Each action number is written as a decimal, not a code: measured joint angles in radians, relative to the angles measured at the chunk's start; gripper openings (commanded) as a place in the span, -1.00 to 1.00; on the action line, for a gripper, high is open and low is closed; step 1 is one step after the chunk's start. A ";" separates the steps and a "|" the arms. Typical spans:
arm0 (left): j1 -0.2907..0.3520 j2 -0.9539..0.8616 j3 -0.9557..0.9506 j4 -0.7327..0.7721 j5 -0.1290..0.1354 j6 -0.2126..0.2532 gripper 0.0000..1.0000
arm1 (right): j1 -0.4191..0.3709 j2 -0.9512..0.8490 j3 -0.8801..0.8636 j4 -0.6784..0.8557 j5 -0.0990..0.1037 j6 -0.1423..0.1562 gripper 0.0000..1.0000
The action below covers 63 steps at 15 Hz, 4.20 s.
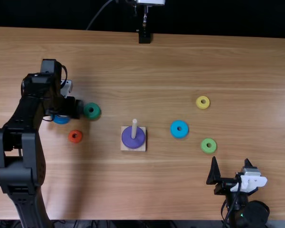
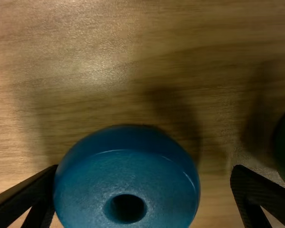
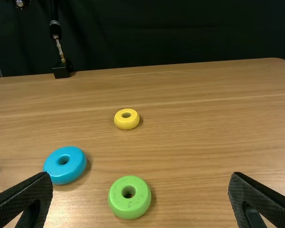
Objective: Build the Hanoi tower: stack the rings onto the peg from bottom to top in this color order: purple, dark blue, light blue, dark green, light green, yellow, orange.
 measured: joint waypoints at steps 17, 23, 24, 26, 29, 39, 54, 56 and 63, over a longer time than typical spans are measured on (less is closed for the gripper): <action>-0.053 -0.181 0.180 -0.359 -0.074 0.010 -1.00 | 0.000 0.000 0.000 0.001 0.000 0.000 1.00; -0.209 -0.268 0.207 -0.465 -0.111 0.001 -1.00 | 0.000 0.000 0.000 0.000 0.000 0.000 1.00; -0.236 -0.283 0.207 -0.465 -0.112 -0.016 -1.00 | 0.000 0.000 0.000 0.000 0.000 0.000 1.00; -0.294 -0.306 0.207 -0.465 -0.112 -0.066 -1.00 | 0.000 0.000 0.000 0.000 0.000 0.000 1.00; -0.358 -0.315 0.229 -0.468 -0.110 -0.127 -1.00 | 0.000 0.000 0.000 0.000 0.000 0.000 1.00; -0.491 -0.317 0.306 -0.434 -0.004 -0.273 -1.00 | 0.000 0.000 0.000 0.001 0.000 0.000 1.00; -0.594 -0.278 0.359 -0.404 0.005 -0.341 -1.00 | 0.000 0.000 0.000 0.000 0.000 0.000 1.00; -0.594 -0.278 0.358 -0.404 0.005 -0.342 -1.00 | 0.000 0.000 0.000 0.001 0.000 0.000 1.00; -0.614 -0.259 0.358 -0.404 0.005 -0.350 -1.00 | 0.000 0.000 0.000 0.000 0.000 0.000 1.00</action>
